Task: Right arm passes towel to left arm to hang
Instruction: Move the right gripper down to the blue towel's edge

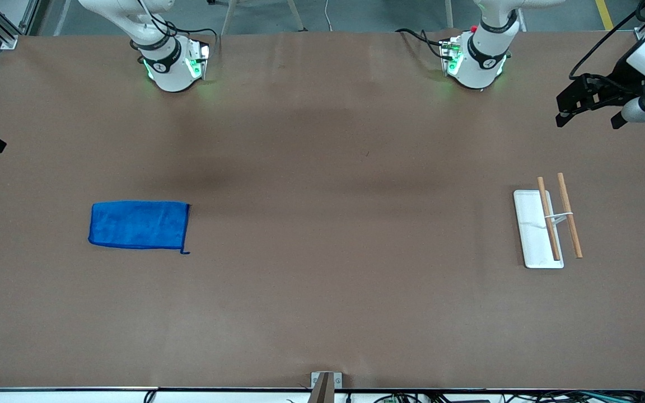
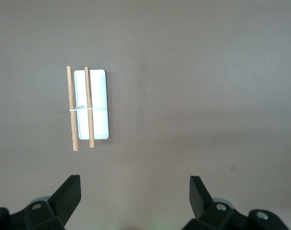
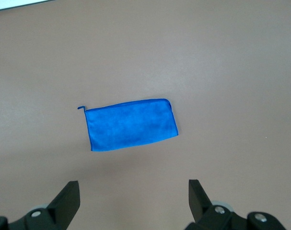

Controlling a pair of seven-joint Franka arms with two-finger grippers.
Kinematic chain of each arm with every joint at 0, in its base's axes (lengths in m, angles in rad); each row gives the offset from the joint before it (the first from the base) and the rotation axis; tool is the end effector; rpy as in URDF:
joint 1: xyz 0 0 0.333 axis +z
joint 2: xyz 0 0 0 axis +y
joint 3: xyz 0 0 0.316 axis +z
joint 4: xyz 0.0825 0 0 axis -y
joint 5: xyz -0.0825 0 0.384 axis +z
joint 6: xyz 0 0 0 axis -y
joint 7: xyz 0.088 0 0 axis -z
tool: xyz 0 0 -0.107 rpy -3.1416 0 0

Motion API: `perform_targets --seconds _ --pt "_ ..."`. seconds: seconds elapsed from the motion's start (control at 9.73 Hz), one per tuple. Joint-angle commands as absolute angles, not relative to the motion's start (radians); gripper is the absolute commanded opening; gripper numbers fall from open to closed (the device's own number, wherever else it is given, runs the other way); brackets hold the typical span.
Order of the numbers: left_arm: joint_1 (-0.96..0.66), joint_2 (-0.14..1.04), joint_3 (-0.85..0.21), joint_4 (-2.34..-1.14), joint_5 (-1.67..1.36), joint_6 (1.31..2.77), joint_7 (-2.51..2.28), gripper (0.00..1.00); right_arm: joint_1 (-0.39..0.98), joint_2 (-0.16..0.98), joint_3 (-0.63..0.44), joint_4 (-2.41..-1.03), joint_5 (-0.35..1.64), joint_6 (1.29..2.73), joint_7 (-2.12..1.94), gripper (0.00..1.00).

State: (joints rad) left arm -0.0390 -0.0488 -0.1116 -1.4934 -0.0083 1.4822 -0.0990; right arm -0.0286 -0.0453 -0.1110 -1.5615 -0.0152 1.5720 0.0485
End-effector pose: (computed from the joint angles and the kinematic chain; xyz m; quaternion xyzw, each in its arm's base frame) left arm 0.5232 -0.0822 0.6790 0.9995 -0.0262 0.0183 0.0037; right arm 0.5352 -0.0784 0.6537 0.9952 -0.0941 0.0275 0.0064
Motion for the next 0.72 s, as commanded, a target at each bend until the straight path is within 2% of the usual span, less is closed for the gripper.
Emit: perform_targets --seconds 0.0,0.31,0.62 --pt "-0.040 -0.048 -0.118 -1.517 0.008 1.480 -0.109 1.00 -0.025 -0.063 -0.109 -1.607 -0.008 1.585 0.048 1.00" --pt "-0.043 -0.045 -0.120 -1.514 0.008 1.480 -0.107 1.00 0.002 -0.017 -0.106 -1.806 -0.006 1.783 0.048 1.00" --pt "-0.040 -0.041 -0.124 -1.513 0.006 1.480 -0.107 1.00 0.012 0.134 -0.103 -1.859 0.000 1.908 0.043 1.00"
